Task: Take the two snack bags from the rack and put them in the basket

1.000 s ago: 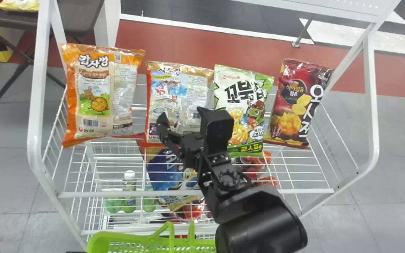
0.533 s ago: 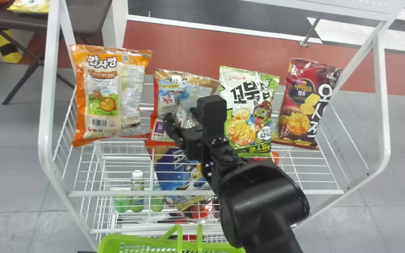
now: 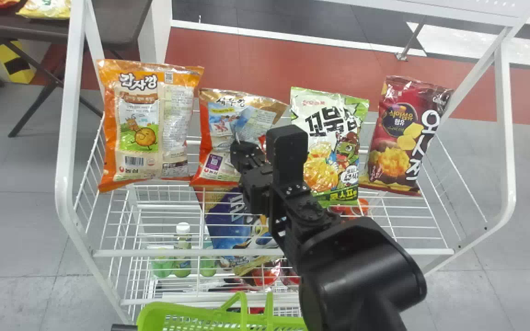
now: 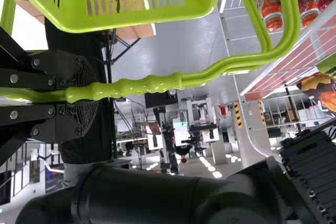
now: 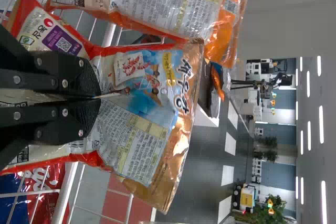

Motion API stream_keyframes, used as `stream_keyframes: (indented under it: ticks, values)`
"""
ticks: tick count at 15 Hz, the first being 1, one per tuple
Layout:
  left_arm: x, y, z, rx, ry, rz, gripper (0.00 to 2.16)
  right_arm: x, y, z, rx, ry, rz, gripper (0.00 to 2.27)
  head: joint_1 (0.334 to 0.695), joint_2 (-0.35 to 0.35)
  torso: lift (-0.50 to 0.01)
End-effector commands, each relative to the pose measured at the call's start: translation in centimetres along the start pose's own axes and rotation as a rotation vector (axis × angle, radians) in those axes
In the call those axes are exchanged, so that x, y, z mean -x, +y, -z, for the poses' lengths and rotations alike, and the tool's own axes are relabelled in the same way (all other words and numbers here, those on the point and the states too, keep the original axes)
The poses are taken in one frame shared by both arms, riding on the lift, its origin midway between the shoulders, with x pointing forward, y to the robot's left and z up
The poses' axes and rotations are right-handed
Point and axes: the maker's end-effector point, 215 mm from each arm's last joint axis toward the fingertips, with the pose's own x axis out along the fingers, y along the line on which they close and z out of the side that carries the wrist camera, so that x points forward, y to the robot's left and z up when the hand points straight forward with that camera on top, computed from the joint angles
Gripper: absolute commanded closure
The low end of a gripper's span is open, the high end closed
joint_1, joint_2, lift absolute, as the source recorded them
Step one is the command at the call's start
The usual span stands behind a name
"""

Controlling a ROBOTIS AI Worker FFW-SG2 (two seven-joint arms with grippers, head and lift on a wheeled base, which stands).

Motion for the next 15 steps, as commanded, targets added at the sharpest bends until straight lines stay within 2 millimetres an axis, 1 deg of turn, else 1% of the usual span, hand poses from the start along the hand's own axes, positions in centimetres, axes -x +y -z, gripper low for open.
stream_keyframes:
  ticks: [1,2,4,7,8,9,11,13,14,15]
  values:
    - [-0.1,-0.3,-0.1,-0.007,0.001,0.003,1.53,1.5,-0.4,-0.5,-0.008,-0.016,0.004,2.26,0.695,-0.22,-0.01]
    - [-0.1,-0.3,0.0,-0.008,0.002,0.003,1.53,1.9,-0.8,-0.6,-0.028,-0.019,0.001,2.26,0.695,-0.227,-0.01]
    - [-0.1,-0.3,0.0,-0.007,0.003,0.001,1.53,3.4,-1.6,-1.4,-0.092,-0.035,-0.01,2.26,0.695,-0.25,-0.01]
    - [-0.1,-0.5,-0.2,-0.019,0.001,-0.002,1.53,6.1,-1.5,-1.9,-0.151,-0.027,-0.058,2.26,0.695,-0.282,-0.01]
    - [-0.1,-0.4,-0.2,-0.019,0.001,-0.008,1.53,7.1,-0.8,-2.0,-0.139,-0.013,-0.103,2.26,0.695,-0.289,-0.01]
    - [0.0,-0.5,-0.4,-0.025,0.0,-0.01,1.53,8.5,0.3,-1.9,-0.129,0.008,-0.151,2.26,0.695,-0.292,-0.01]
    - [-0.1,-1.1,-0.6,-0.041,0.002,-0.006,1.53,11.4,0.9,-1.3,-0.115,0.071,-0.187,2.26,0.695,-0.29,-0.01]
    - [-0.3,-1.2,-0.7,-0.044,0.003,-0.005,1.53,14.3,0.0,-0.4,-0.086,0.137,-0.182,2.26,0.695,-0.313,-0.01]
    - [-0.4,-1.3,-0.8,-0.042,0.001,0.0,1.53,15.4,-0.6,-0.1,-0.069,0.159,-0.173,2.26,0.695,-0.333,-0.01]
    - [-0.6,-1.3,-1.0,-0.044,-0.007,0.001,1.53,16.6,-1.8,0.4,-0.056,0.183,-0.15,2.26,0.695,-0.35,-0.01]
